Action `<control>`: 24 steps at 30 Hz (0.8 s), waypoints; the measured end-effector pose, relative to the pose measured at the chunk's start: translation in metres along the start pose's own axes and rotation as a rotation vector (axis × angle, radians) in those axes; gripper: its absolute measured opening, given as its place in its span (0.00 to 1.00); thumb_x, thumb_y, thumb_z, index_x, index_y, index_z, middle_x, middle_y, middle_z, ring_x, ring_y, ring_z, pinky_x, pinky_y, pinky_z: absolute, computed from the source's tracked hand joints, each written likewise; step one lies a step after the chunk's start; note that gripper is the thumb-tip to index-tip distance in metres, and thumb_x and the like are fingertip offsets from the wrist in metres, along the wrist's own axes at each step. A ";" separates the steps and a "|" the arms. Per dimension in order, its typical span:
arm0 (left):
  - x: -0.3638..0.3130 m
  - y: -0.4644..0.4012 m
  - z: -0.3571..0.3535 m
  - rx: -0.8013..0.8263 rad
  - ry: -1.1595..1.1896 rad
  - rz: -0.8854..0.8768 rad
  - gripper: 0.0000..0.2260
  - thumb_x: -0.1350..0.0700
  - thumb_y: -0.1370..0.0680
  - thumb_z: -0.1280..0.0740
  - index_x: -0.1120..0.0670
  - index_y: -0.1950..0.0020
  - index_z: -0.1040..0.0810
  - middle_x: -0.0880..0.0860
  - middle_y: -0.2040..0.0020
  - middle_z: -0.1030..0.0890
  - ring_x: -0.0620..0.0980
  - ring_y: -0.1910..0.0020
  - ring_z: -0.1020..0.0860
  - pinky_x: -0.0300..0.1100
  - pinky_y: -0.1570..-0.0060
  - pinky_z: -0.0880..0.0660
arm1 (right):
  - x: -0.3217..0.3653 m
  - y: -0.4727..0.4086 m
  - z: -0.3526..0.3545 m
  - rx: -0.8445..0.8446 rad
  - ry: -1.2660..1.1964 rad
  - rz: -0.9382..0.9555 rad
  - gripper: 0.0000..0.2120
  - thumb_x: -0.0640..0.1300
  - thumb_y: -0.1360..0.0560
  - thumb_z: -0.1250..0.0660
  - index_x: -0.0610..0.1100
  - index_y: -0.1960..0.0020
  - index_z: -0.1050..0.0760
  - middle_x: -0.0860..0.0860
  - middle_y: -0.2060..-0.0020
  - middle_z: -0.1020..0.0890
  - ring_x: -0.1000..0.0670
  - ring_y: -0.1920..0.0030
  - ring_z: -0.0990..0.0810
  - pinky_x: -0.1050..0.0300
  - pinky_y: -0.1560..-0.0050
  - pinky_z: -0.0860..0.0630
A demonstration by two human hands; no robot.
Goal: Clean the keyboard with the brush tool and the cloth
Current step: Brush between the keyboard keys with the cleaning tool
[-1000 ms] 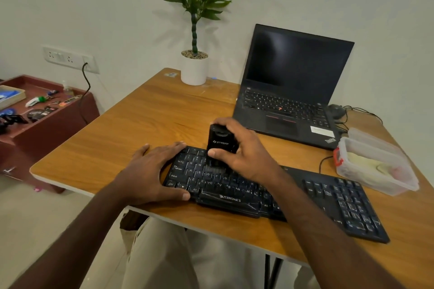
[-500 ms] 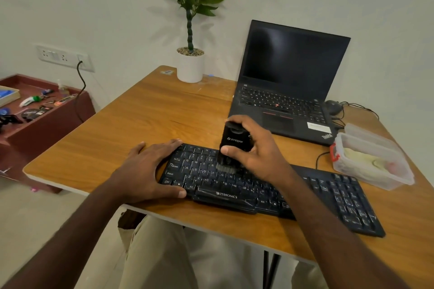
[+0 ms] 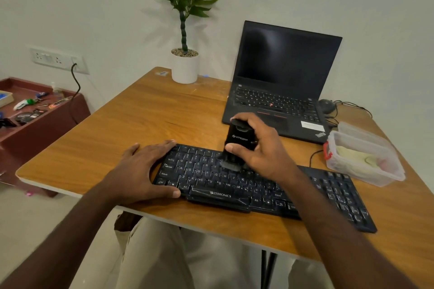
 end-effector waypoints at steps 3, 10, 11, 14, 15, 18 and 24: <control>0.000 0.001 0.000 0.009 -0.002 0.006 0.55 0.17 0.42 0.41 0.37 0.20 0.53 0.40 0.21 0.44 0.34 0.29 0.46 0.50 0.22 0.60 | 0.000 -0.002 -0.019 0.061 0.006 0.029 0.24 0.43 0.26 0.24 0.52 0.34 0.29 0.52 0.46 0.22 0.52 0.48 0.19 0.56 0.56 0.17; 0.003 -0.001 -0.002 0.014 -0.007 0.009 0.56 0.16 0.43 0.42 0.37 0.21 0.54 0.41 0.20 0.44 0.37 0.26 0.44 0.52 0.22 0.59 | -0.012 0.001 0.020 0.108 0.151 0.009 0.23 0.42 0.28 0.23 0.52 0.37 0.27 0.53 0.49 0.20 0.54 0.49 0.20 0.61 0.55 0.21; 0.003 -0.001 -0.002 0.015 -0.009 0.007 0.56 0.16 0.43 0.42 0.37 0.21 0.54 0.41 0.20 0.45 0.36 0.27 0.45 0.52 0.22 0.59 | -0.011 0.000 0.023 0.070 0.119 0.007 0.23 0.41 0.28 0.23 0.52 0.37 0.26 0.53 0.48 0.20 0.54 0.49 0.20 0.62 0.55 0.21; 0.002 -0.001 -0.002 0.014 -0.009 0.003 0.56 0.16 0.43 0.42 0.37 0.20 0.54 0.41 0.20 0.45 0.34 0.29 0.46 0.52 0.22 0.60 | -0.005 -0.002 0.014 -0.009 0.034 0.018 0.23 0.41 0.28 0.22 0.51 0.37 0.27 0.54 0.47 0.22 0.55 0.48 0.21 0.61 0.54 0.19; 0.002 -0.001 -0.002 0.012 -0.010 0.001 0.56 0.16 0.43 0.42 0.38 0.20 0.54 0.41 0.20 0.45 0.34 0.29 0.46 0.52 0.22 0.59 | -0.004 -0.001 0.007 -0.002 0.026 0.029 0.24 0.42 0.28 0.22 0.50 0.37 0.27 0.54 0.47 0.22 0.54 0.48 0.21 0.60 0.54 0.19; 0.002 -0.001 -0.002 0.010 -0.008 -0.002 0.55 0.16 0.42 0.42 0.38 0.20 0.53 0.40 0.20 0.45 0.35 0.28 0.46 0.52 0.22 0.59 | -0.011 0.002 0.002 0.056 0.057 0.024 0.24 0.42 0.28 0.23 0.50 0.35 0.27 0.52 0.47 0.20 0.53 0.49 0.19 0.60 0.55 0.20; -0.001 0.000 0.001 -0.004 -0.004 -0.008 0.55 0.16 0.43 0.42 0.37 0.21 0.53 0.39 0.21 0.44 0.34 0.29 0.45 0.52 0.22 0.59 | -0.025 0.005 0.039 0.086 0.118 -0.055 0.22 0.42 0.28 0.23 0.51 0.38 0.26 0.53 0.47 0.20 0.54 0.47 0.20 0.58 0.50 0.19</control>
Point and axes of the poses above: each hand's wrist, its own y-axis away from the middle knuckle, its own z-axis out of the back of the hand, x = y × z, the point moved 10 cm from there along -y, towards the middle knuckle
